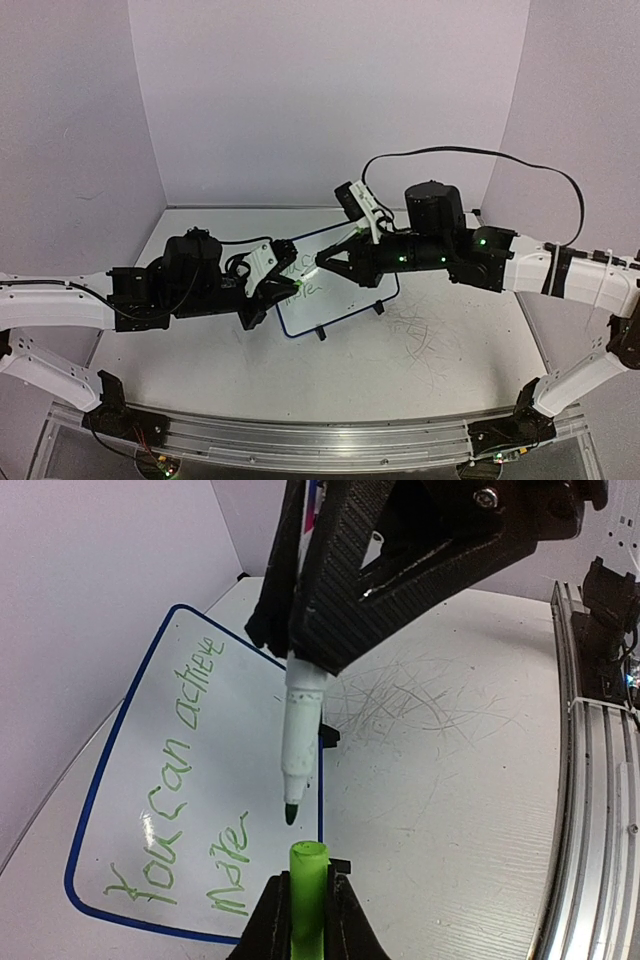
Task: Write a sentence on the whiteboard
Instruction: Insert the whiteboard marker without the cap into the pen cap.
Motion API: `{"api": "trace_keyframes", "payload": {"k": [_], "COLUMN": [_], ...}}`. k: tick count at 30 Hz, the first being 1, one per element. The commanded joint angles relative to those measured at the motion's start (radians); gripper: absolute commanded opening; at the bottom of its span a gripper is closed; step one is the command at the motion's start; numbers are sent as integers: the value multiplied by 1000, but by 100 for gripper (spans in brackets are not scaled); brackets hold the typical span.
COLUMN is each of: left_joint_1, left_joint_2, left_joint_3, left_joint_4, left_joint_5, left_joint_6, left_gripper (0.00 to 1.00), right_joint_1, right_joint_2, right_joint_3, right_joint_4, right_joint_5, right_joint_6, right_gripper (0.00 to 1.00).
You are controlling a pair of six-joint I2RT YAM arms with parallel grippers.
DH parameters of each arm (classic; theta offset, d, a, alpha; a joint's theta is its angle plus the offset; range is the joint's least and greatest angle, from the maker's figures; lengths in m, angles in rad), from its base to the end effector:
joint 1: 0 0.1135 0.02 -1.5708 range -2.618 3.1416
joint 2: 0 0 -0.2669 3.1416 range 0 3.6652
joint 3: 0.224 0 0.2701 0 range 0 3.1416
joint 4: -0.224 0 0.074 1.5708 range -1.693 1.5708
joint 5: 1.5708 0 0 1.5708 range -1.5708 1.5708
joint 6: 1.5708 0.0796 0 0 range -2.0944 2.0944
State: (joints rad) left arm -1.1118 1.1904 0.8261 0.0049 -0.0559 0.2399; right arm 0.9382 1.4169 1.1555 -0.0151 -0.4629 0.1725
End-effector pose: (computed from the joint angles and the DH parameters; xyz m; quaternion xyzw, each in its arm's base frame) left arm 0.1511 -0.2957 0.2696 0.5017 0.6511 -0.2195 0.5256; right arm 0.2012 0.3345 0.3275 -0.4184 0.6687 0.4649 0.4022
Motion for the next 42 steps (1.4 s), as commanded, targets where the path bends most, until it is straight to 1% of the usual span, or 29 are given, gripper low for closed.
{"api": "trace_keyframes", "payload": {"k": [1, 20, 26, 34, 42], "left_joint_1": [1, 2, 1, 1, 1], "left_joint_2": [-29, -36, -33, -42, -40], "left_joint_3": [23, 28, 34, 30, 41], "left_joint_4": [26, 8, 7, 4, 4], "left_joint_5": [-13, -18, -19, -25, -23], "left_joint_6": [9, -8, -4, -5, -4], "left_gripper": [0, 0, 0, 0, 0], "right_joint_1": [8, 13, 12, 12, 19], "right_joint_2": [18, 9, 27, 11, 44], "right_joint_3": [52, 20, 24, 6, 12], "right_joint_4": [43, 42, 40, 40, 36], "right_joint_5": [-24, -15, -33, 5, -26], "right_joint_6": [-8, -5, -5, -6, -5], "right_gripper": [0, 0, 0, 0, 0]}}
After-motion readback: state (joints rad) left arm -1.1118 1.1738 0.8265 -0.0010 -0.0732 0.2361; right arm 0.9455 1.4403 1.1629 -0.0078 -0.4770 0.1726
